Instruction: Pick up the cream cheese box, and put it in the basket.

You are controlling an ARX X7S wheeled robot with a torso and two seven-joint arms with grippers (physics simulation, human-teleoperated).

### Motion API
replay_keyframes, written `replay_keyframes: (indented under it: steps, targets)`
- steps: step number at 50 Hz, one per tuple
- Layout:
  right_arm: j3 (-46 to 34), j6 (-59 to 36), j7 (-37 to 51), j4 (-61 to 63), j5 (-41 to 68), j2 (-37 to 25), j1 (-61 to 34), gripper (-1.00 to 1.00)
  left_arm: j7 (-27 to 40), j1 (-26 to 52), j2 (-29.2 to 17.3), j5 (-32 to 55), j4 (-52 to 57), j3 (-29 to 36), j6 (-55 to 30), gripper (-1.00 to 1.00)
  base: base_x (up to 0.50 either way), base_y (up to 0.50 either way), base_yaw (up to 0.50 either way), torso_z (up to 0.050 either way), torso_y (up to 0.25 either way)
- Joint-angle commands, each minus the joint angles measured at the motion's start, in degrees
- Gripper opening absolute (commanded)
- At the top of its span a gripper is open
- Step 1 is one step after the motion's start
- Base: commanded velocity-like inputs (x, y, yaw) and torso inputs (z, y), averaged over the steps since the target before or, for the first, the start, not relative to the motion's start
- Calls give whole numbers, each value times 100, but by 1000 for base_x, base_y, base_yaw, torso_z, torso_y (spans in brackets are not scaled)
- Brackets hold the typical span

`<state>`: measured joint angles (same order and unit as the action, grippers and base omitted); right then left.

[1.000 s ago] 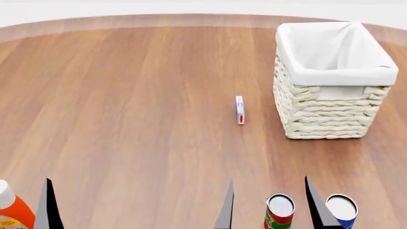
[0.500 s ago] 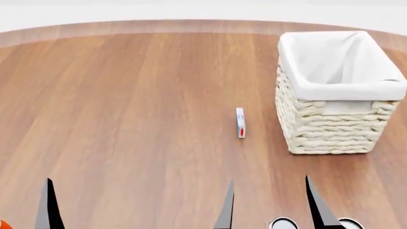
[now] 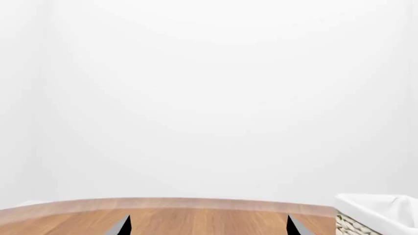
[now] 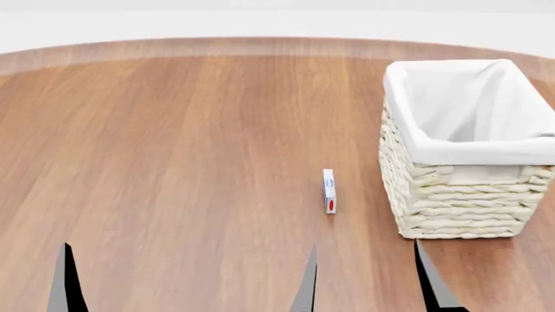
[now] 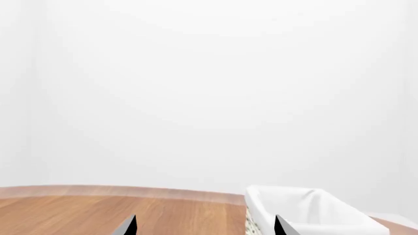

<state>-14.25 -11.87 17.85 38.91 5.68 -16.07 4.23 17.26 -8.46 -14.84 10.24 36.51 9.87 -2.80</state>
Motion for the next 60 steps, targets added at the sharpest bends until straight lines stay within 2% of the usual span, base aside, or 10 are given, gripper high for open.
replay_keyframes:
  steps: [1,60]
  targets:
    - [-37,12,40,-8,27,-32,-15,100,32,9,-30,13,-6,25,2,100,270,0,0,0,0]
    - [-176,18,233,-9,107,-180,-67,100,228,68,-204,140,-66,99,66,100,272,0,0,0,0]
